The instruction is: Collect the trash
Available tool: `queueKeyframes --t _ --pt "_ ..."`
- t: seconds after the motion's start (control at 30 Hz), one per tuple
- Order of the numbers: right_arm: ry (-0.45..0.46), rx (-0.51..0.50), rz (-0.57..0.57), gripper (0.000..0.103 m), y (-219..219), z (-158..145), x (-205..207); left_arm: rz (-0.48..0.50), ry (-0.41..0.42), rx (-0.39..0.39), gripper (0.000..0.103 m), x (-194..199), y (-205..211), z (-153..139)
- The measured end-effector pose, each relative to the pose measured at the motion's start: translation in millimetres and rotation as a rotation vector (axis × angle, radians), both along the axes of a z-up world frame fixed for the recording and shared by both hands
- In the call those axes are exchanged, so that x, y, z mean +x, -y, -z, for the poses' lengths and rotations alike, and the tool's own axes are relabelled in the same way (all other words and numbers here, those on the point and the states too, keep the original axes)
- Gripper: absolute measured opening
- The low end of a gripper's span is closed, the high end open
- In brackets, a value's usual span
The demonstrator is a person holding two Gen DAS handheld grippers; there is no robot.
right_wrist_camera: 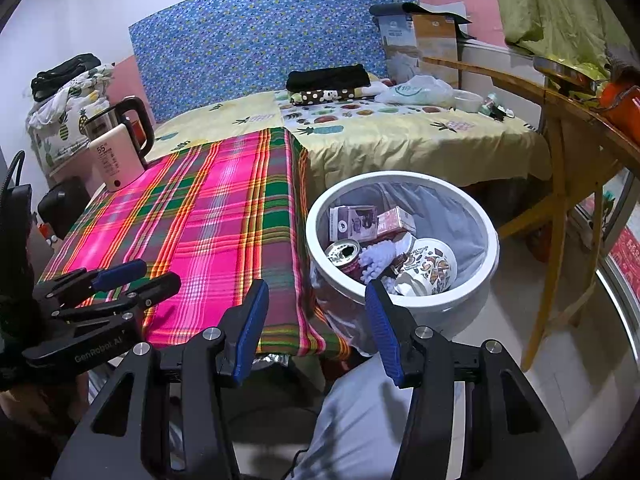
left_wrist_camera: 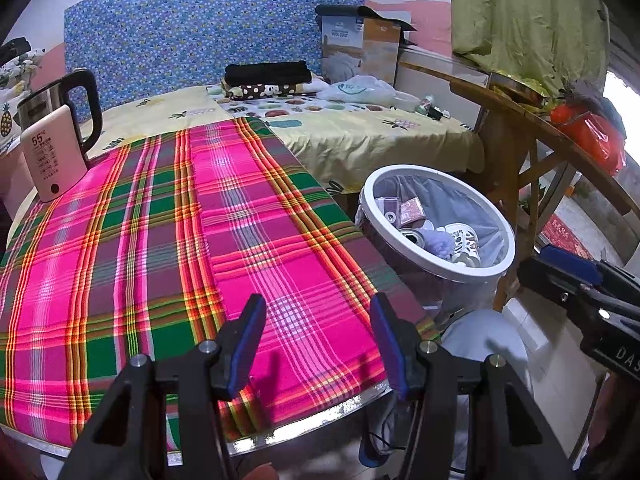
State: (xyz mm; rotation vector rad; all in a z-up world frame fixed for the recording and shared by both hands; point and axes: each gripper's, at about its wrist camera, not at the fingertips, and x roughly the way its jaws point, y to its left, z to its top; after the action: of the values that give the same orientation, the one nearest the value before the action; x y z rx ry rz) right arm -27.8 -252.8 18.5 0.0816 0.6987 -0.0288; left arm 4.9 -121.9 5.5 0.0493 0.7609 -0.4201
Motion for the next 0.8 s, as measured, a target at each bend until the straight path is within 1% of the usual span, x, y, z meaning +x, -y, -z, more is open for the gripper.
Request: queueKeyframes --t 0.8 --pt "-0.009 -0.008 -0.004 0.052 -2.7 2.9 -1.0 -0.018 0.003 0.012 0.056 -2.3 -2.9 -0.3"
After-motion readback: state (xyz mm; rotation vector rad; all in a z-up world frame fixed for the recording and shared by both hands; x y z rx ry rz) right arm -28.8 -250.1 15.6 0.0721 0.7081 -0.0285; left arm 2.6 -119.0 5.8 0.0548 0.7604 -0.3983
